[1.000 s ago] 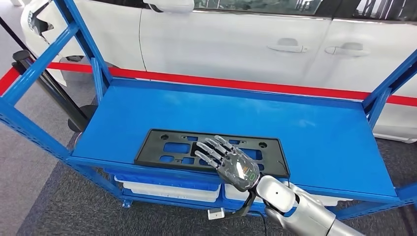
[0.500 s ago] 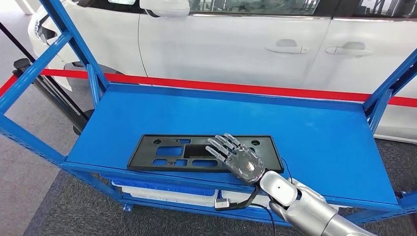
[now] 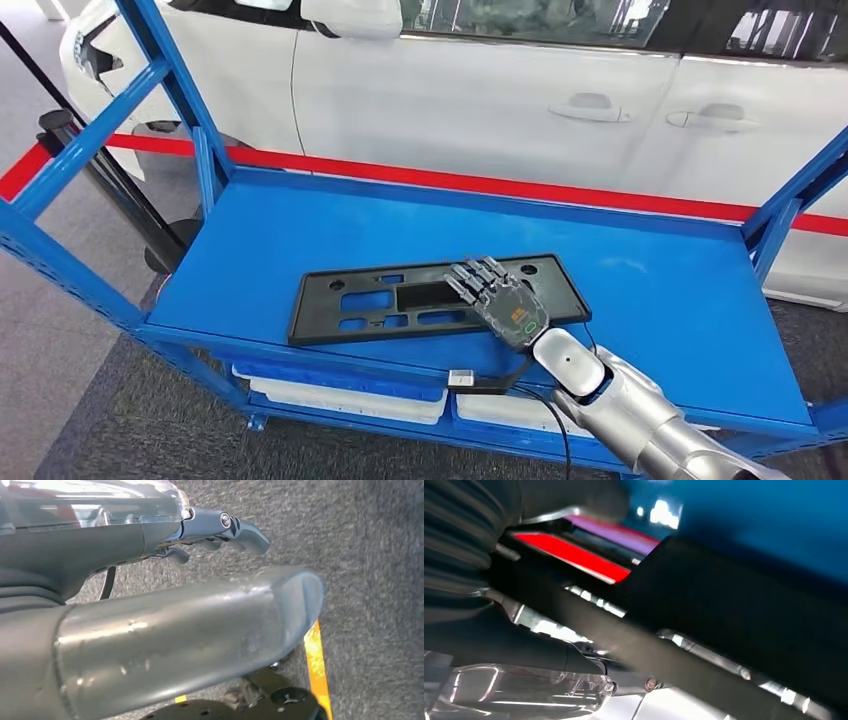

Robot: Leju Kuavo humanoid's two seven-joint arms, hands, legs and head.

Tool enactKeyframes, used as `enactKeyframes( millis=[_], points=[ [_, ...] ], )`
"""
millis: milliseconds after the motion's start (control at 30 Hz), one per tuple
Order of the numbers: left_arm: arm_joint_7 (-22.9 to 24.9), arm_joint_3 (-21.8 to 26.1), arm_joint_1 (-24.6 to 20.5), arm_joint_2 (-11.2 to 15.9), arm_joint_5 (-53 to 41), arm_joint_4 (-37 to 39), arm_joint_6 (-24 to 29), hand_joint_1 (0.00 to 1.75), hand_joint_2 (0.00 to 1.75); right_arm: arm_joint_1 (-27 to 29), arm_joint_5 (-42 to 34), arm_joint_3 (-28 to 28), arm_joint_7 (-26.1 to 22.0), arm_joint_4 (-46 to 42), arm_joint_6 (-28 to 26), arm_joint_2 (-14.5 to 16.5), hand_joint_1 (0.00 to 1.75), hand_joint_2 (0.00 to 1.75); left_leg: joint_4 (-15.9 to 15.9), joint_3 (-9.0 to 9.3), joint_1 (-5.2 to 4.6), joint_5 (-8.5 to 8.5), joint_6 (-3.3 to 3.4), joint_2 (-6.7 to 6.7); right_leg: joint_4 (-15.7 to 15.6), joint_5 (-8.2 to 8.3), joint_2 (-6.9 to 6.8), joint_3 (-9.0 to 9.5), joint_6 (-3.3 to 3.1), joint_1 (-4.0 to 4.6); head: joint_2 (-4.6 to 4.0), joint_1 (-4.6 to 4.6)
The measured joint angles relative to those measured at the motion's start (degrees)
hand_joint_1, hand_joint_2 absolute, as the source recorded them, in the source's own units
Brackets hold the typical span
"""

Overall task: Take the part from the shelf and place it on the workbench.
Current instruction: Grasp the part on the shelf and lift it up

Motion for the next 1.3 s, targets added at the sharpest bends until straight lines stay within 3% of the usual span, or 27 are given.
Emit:
enactKeyframes(
  millis=[67,100,133,167,267,333,400,467,600,633,667,733,800,833,967,1033,1100,1133,1167,1200,1267,1300],
  points=[
    [-0.3,0.0,-0.1,0.0,-0.1,0.0,0.0,0.0,0.0,0.3,-0.1,-0.5,0.0,0.6,0.8,0.2,1.75,1.75,0.0,-0.26,-0.06,0.21,0.33,-0.1,7.3,-3.59,0.69,-3.23,0.29,-0.34,0.0,0.0],
    [-0.4,0.0,-0.1,0.0,-0.1,0.0,0.0,0.0,0.0,0.5,-0.2,-0.7,0.0,0.9,1.1,0.3,1.75,1.75,0.0,-0.31,-0.08,0.22,0.35,-0.13,10.2,-4.43,0.84,-4.51,0.41,-0.48,0.0,0.0],
    [-0.5,0.0,0.0,0.0,-0.1,0.0,0.0,0.0,0.0,0.7,-0.3,-0.8,0.0,1.1,1.4,0.5,1.75,1.75,0.0,-0.3,-0.09,0.22,0.35,-0.16,11.1,-4.09,0.87,-4.88,0.49,-0.61,0.0,0.01],
    [-0.6,0.0,0.0,0.0,-0.2,0.0,-0.1,0.0,0.0,0.8,-0.4,-1.0,0.0,1.3,1.7,0.7,1.75,1.75,0.0,-0.26,-0.09,0.21,0.32,-0.19,10.2,-2.94,0.87,-4.45,0.52,-0.72,0.0,0.0],
    [-0.6,0.0,0.0,0.0,-0.4,0.0,-0.1,0.0,0.0,0.8,-0.6,-1.6,-0.1,1.5,2.6,1.8,1.75,1.75,0.4,-0.22,-0.23,0.03,-0.1,-0.13,0.0,1.97,0.21,0.5,0.13,-0.69,0.0,0.0],
    [-0.5,0.0,0.0,0.0,-0.6,0.0,-0.1,0.0,0.0,0.6,-0.7,-2.2,-0.1,1.6,3.1,3.3,1.75,1.75,0.6,-0.47,-0.42,-0.03,-0.83,0.06,-4.3,2.86,-0.31,2.37,-0.23,-0.32,0.0,-0.01],
    [-0.4,0.0,0.1,0.0,-0.7,0.0,-0.1,0.0,0.0,0.6,-0.8,-2.6,-0.1,1.7,3.4,4.8,1.75,1.75,0.6,-0.61,-0.38,0.05,-1.63,0.29,-4.8,2.91,-0.11,2.36,-0.62,-0.17,0.0,-0.01],
    [-0.4,0.0,0.1,0.0,-0.8,0.0,-0.1,0.0,0.0,0.7,-1.0,-2.8,-0.1,1.9,3.7,5.6,1.75,1.75,2.0,-1.07,-0.23,-1.09,-2.41,0.49,-5.3,3.29,-0.18,2.5,-1.2,-0.41,0.0,-0.01],
    [-0.5,0.0,0.2,0.1,-1.0,0.0,-0.1,0.0,0.0,0.9,-1.1,-3.0,-0.2,2.0,3.9,5.8,1.75,1.75,14.3,-6.36,0.06,-7.78,-3.61,0.85,-5.5,3.42,-0.65,2.53,-1.77,-0.49,0.0,-0.01],
    [-0.5,0.0,0.3,0.1,-1.0,0.0,-0.1,0.0,0.0,1.0,-1.1,-3.0,-0.2,2.1,3.9,5.8,1.75,1.75,15.8,-6.99,0.13,-8.04,-3.79,0.89,-5.5,3.4,-0.64,2.55,-1.77,-0.5,0.0,-0.01],
    [-0.5,0.0,0.4,0.1,-1.0,0.0,-0.1,0.0,0.0,1.0,-1.2,-3.1,-0.2,2.1,3.9,5.8,1.75,1.75,15.3,-6.62,0.22,-7.23,-3.92,0.91,-5.4,3.38,-0.59,2.59,-1.74,-0.54,0.0,-0.01],
    [-0.5,0.0,0.4,0.1,-1.0,0.0,-0.1,0.0,0.0,1.1,-1.2,-3.1,-0.2,2.1,3.9,5.8,1.75,1.75,8.5,-3.1,0.5,-3.64,-4.08,0.82,-5.3,3.23,-0.38,2.74,-1.47,-0.7,0.0,-0.01],
    [-0.6,0.0,0.3,0.1,-1.0,0.0,-0.2,0.0,0.0,1.0,-1.3,-3.3,-0.2,2.1,3.9,5.7,1.75,1.75,2.3,-0.03,0.47,-1.5,-3.62,0.44,-5.1,3.0,0.06,2.86,-0.85,-0.62,0.0,-0.01],
    [-0.6,0.0,0.3,0.1,-1.0,0.0,-0.2,0.0,0.0,1.0,-1.3,-3.3,-0.2,2.1,3.9,5.7,1.75,1.75,1.1,0.48,0.36,-1.36,-3.13,0.34,-5.0,2.96,0.27,2.89,-0.51,-0.52,0.0,-0.01],
    [-0.6,0.0,0.3,0.1,-1.0,0.0,-0.2,0.0,0.0,1.0,-1.5,-3.7,-0.1,2.1,4.0,5.7,1.75,1.75,0.4,0.63,0.25,-0.93,-0.91,0.79,-4.4,2.36,0.62,2.65,0.72,-0.62,0.0,0.0],
    [-0.6,0.0,0.2,0.1,-1.0,0.0,-0.2,0.0,0.0,1.1,-1.6,-3.9,0.0,2.2,4.0,5.7,1.75,1.75,0.2,0.66,0.4,-0.52,-0.23,0.93,0.4,-0.64,0.74,0.53,0.84,-0.75,0.0,0.0],
    [-0.6,0.0,0.1,0.1,-1.0,0.0,-0.2,0.0,0.0,1.2,-1.6,-4.0,0.0,2.4,4.1,5.7,1.75,1.75,0.2,0.42,0.29,-0.4,0.0,1.0,7.9,-4.1,0.91,-3.02,0.87,-0.74,0.0,0.0],
    [-0.6,0.0,0.2,0.1,-1.0,0.0,-0.2,0.0,0.0,1.2,-1.6,-4.0,0.0,2.5,4.1,5.7,1.75,1.75,0.2,0.38,0.21,-0.39,0.03,1.02,10.5,-4.69,0.94,-4.25,0.85,-0.74,0.0,-0.01],
    [-0.7,0.0,0.1,0.2,-1.0,0.0,-0.2,0.0,0.0,1.3,-1.8,-4.1,0.0,2.5,4.2,5.7,1.75,1.75,0.3,0.41,0.16,-0.39,0.03,1.02,11.3,-4.24,0.95,-4.66,0.78,-0.73,0.0,0.0],
    [-0.7,0.0,0.1,0.2,-1.1,0.0,-0.2,0.0,0.0,1.3,-2.1,-4.1,-0.1,2.6,4.4,5.7,1.75,1.75,0.3,0.51,0.13,-0.41,0.0,1.01,9.6,-2.65,0.93,-3.91,0.62,-0.71,0.0,-0.01],
    [-0.8,0.0,0.1,0.1,-1.2,0.0,-0.3,0.0,0.0,1.2,-3.3,-4.3,-0.8,2.5,4.9,5.7,1.75,1.75,0.3,0.75,0.06,-0.51,-0.17,0.96,2.6,1.35,0.5,-0.58,0.0,-0.52,0.0,0.01],
    [-0.9,0.1,0.1,0.1,-1.3,0.0,-0.3,0.0,0.0,1.2,-4.4,-4.4,-1.4,2.4,5.2,5.7,1.75,1.75,0.4,0.74,-0.05,-0.63,-0.38,0.94,-1.1,2.59,0.1,1.12,-0.29,-0.36,0.0,0.0]
  ],
)
